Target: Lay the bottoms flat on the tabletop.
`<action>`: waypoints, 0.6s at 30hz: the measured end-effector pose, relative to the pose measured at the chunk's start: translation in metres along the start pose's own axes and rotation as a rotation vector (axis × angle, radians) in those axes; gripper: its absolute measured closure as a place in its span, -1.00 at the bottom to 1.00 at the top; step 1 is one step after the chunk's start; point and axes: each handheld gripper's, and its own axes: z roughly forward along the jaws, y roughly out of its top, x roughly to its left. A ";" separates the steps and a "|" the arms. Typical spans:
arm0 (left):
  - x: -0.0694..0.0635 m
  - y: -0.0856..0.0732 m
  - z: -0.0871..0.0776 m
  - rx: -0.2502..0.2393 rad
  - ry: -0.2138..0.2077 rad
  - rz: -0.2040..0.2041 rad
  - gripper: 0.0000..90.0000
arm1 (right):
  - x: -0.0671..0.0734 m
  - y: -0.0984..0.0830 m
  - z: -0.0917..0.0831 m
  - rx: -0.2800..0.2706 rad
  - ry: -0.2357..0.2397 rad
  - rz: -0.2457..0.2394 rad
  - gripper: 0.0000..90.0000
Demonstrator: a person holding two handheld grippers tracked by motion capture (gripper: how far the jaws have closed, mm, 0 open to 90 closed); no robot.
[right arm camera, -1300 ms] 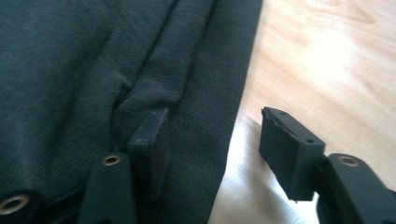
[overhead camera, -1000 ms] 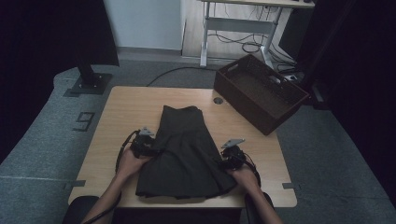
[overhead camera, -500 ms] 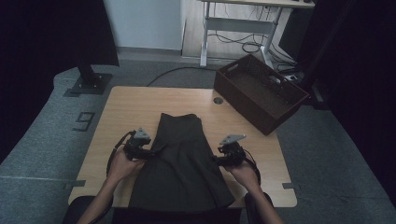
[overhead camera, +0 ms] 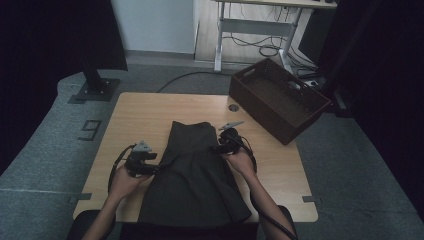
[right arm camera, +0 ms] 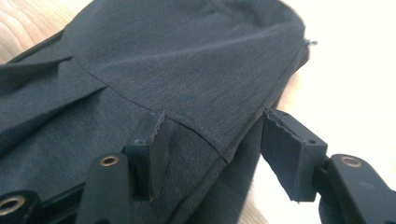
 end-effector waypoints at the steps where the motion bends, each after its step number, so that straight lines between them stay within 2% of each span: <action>1: -0.002 -0.003 0.000 0.004 -0.012 -0.001 -0.25 | -0.001 -0.001 0.002 0.008 0.005 0.004 0.02; 4: -0.012 -0.008 0.002 0.023 -0.039 0.008 -0.25 | -0.002 -0.004 0.009 0.034 0.023 0.007 0.27; 6: -0.017 -0.009 0.008 0.055 -0.037 0.026 -0.22 | -0.002 -0.006 0.010 0.036 0.044 0.015 0.51; 8: -0.021 -0.010 0.014 0.085 -0.026 0.044 -0.16 | 0.000 -0.006 0.011 0.037 0.040 0.002 0.66; 10: -0.023 -0.009 0.018 0.092 -0.026 0.051 0.05 | 0.003 -0.006 0.010 0.031 0.025 -0.018 0.72; 11: -0.025 -0.009 0.019 0.096 -0.014 0.062 0.21 | 0.005 -0.005 0.008 0.022 0.013 -0.030 0.73; 14: -0.032 -0.008 0.018 0.110 0.043 0.130 0.77 | 0.011 -0.003 0.001 -0.018 -0.007 -0.063 0.74; 15: -0.033 -0.007 0.017 0.106 0.053 0.134 0.88 | 0.012 -0.002 -0.003 -0.035 -0.012 -0.067 0.75; 18: -0.034 -0.003 0.010 0.078 0.065 0.149 0.95 | 0.017 0.003 -0.015 -0.077 -0.026 -0.091 0.76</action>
